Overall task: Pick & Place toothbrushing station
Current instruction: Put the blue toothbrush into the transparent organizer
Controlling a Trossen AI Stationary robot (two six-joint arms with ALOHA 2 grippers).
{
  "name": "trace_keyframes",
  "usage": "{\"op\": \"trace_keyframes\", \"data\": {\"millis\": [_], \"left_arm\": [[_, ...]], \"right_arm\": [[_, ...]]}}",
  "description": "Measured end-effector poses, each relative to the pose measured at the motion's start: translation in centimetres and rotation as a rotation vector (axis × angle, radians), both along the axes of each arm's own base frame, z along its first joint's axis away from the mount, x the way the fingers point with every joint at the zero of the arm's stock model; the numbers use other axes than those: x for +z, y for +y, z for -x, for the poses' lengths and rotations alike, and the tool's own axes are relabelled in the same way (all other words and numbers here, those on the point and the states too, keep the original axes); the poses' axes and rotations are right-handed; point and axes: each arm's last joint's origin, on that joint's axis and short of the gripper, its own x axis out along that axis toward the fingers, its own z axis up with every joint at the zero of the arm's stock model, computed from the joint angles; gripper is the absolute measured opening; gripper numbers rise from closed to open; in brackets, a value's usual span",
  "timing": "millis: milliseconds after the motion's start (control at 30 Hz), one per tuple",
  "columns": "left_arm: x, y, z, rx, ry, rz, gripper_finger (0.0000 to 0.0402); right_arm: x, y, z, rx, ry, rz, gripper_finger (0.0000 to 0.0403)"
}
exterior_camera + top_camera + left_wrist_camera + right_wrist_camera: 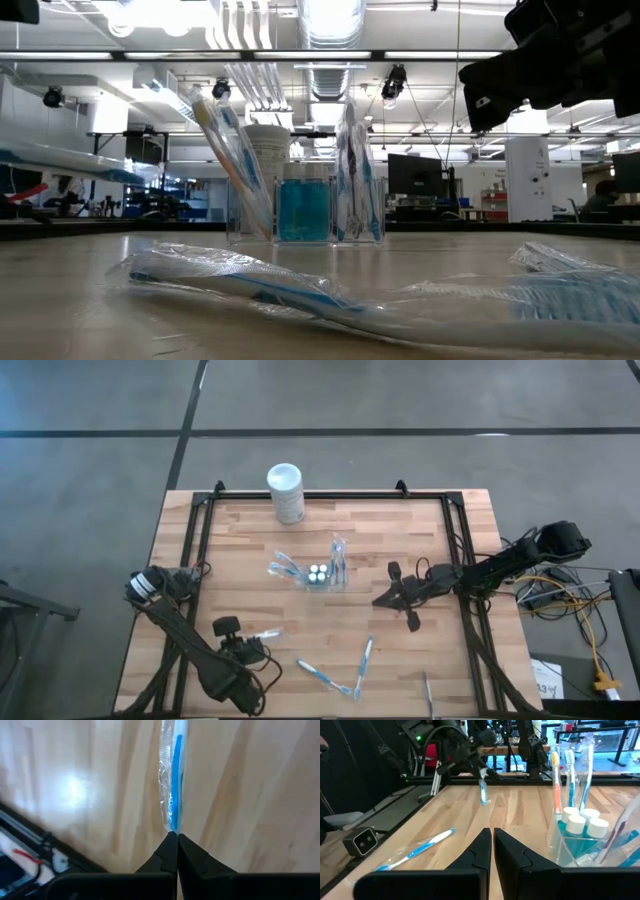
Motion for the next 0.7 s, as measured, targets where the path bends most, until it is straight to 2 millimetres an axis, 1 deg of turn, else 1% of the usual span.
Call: {"op": "trace_keyframes", "data": {"millis": [200,400,700], "left_arm": [[1.1,0.0,0.0,-0.049,0.022,-0.011,0.0001],[2.6,-0.1,-0.3,-0.106,-0.005,-0.045,0.0001],[4.1,0.2,-1.5,-0.222,-0.029,-0.041,0.0]], "right_arm": [[0.0,0.0,0.0,-0.004,-0.002,0.008,0.0018],[0.0,0.0,0.0,-0.006,-0.001,0.008,0.0018],[0.2,-0.1,-0.1,-0.027,-0.003,-0.011,0.002]]}}
